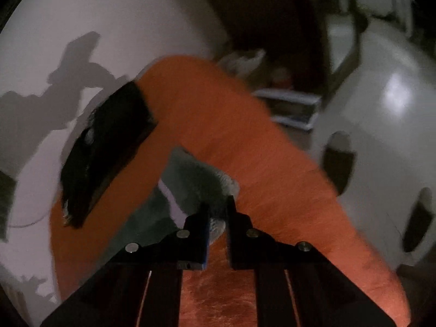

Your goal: Fold clothes

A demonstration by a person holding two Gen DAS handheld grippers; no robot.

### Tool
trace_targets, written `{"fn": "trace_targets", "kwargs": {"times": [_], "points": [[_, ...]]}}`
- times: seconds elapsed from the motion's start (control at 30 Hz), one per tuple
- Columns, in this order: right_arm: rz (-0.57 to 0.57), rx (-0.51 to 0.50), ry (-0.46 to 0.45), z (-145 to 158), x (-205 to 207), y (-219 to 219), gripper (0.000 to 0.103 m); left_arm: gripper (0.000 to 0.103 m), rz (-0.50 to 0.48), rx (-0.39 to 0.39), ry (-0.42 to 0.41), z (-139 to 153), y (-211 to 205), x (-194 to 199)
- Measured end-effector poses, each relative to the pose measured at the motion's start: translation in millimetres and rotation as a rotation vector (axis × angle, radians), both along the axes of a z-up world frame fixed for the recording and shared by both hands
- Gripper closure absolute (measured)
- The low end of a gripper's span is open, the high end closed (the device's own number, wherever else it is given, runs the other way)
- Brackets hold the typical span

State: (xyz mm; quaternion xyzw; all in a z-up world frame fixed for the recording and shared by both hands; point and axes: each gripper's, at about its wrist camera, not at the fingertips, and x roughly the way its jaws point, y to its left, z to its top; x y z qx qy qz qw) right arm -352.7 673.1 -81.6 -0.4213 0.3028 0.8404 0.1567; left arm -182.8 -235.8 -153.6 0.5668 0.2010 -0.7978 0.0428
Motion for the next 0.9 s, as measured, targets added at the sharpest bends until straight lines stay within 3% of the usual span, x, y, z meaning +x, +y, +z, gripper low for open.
{"fn": "trace_targets", "kwargs": {"times": [0.1,0.2,0.23,0.33,0.43,0.47,0.5,0.53,0.57,0.7,0.8,0.87,0.9], "points": [[0.022,0.063,-0.112,-18.4,-5.4,0.8,0.094,0.025,-0.014,-0.050,0.032,15.7,-15.4,-13.9],[0.002,-0.001,-0.180,-48.5,-5.7,7.5,0.091,0.025,-0.063,-0.132,0.051,22.5,-27.0,-36.6],[-0.016,-0.024,-0.199,-56.6,-3.9,10.3,0.086,0.025,-0.086,-0.174,0.045,20.5,-27.0,-43.6],[-0.095,-0.013,-0.209,-58.3,16.9,7.8,0.077,0.025,-0.170,-0.279,0.015,2.7,-20.9,-56.5],[-0.105,0.077,-0.190,-42.4,37.5,-11.1,0.072,0.026,-0.177,-0.238,-0.043,-31.1,-21.2,-54.7],[-0.086,0.093,-0.178,-39.2,39.8,-18.1,0.072,0.034,-0.177,-0.224,-0.057,-41.6,-21.5,-53.8],[-0.061,0.107,-0.166,-35.7,42.1,-26.3,0.072,0.066,-0.165,-0.206,-0.041,-46.7,-22.3,-50.7],[-0.040,0.120,-0.157,-33.0,44.3,-34.4,0.072,0.083,-0.151,-0.201,-0.029,-46.1,-21.1,-46.1],[-0.023,0.130,-0.152,-31.0,46.6,-43.5,0.072,0.089,-0.138,-0.199,-0.016,-44.5,-19.8,-41.4],[0.043,0.135,-0.107,-24.3,50.2,-81.6,0.072,0.092,-0.126,-0.244,0.190,5.4,9.9,14.5],[0.096,0.112,-0.042,-22.3,53.1,-109.9,0.072,0.095,-0.119,-0.373,0.411,32.4,54.4,91.9],[0.136,0.089,-0.008,-16.8,56.2,-135.2,0.072,0.095,-0.244,-0.427,0.387,20.0,89.8,124.4],[0.163,0.090,-0.011,-17.6,52.8,-147.3,0.072,0.094,-0.336,-0.414,0.318,3.2,107.6,137.8]]}}
